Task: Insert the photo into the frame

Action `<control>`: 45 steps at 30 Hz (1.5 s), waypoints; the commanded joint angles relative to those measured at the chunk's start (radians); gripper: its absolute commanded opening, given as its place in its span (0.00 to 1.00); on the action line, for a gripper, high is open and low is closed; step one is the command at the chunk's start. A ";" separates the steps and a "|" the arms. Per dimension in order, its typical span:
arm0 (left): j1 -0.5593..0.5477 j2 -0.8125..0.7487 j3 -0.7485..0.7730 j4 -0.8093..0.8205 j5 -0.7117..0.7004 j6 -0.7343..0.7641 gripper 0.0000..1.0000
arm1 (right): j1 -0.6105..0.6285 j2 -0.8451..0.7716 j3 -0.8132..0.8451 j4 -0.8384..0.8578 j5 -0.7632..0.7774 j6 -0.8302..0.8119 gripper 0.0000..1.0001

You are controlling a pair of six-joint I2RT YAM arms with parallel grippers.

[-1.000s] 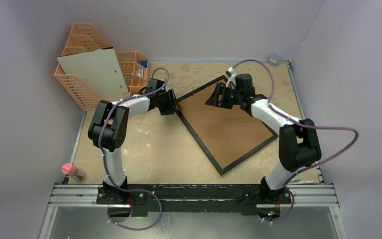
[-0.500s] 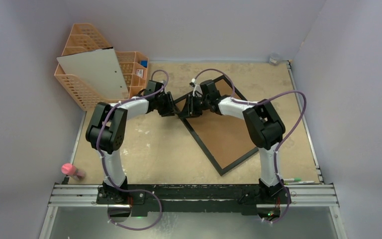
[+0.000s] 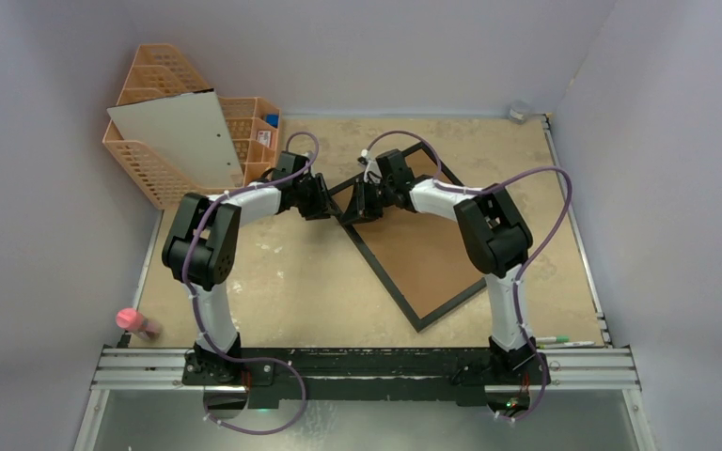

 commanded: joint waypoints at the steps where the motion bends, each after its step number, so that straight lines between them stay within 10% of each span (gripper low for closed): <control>1: 0.005 0.025 -0.020 -0.039 -0.045 0.033 0.32 | -0.011 0.037 0.023 -0.121 0.046 -0.052 0.17; 20: 0.006 0.040 -0.021 -0.037 -0.044 0.031 0.32 | -0.108 0.110 0.038 -0.162 0.080 -0.088 0.10; 45: 0.010 0.052 -0.016 -0.036 -0.029 0.026 0.32 | -0.072 0.044 0.000 0.092 -0.249 -0.045 0.10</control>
